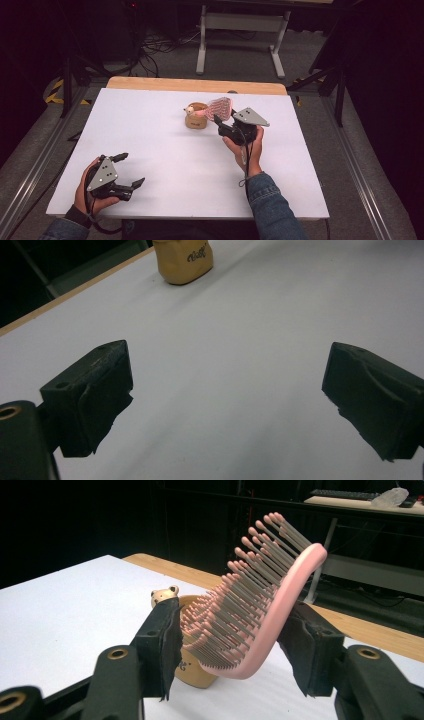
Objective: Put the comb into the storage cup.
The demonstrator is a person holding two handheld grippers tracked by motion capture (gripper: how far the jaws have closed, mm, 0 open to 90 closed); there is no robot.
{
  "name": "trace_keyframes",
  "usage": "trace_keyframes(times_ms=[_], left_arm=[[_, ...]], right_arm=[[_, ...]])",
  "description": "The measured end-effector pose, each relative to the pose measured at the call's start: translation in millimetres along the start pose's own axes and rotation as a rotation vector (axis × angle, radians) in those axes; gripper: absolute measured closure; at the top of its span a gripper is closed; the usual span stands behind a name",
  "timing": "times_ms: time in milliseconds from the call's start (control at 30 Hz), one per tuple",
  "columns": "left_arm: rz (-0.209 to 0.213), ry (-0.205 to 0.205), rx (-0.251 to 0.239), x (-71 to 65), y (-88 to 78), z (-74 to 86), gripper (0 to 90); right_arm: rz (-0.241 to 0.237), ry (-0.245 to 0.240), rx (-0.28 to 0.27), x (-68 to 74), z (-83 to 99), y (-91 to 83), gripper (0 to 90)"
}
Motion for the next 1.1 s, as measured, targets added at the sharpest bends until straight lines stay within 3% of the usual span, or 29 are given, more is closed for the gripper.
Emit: trace_keyframes(times_ms=[1100], left_arm=[[-0.004, 0.001, 0.004, -0.1, 0.1, -0.1, 7.0]], right_arm=[[0.051, -0.040, -0.014, -4.9, 5.1, -19.4, 39.8]])
Point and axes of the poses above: each handheld gripper's, and its own axes: y roughly forward along the jaws, z roughly out of its underside, x roughly to its left, the point moved 2 cm from there along y, roughly forward along the jaws, and after that the axes turned 13 degrees about x, right-handed, at the moved point
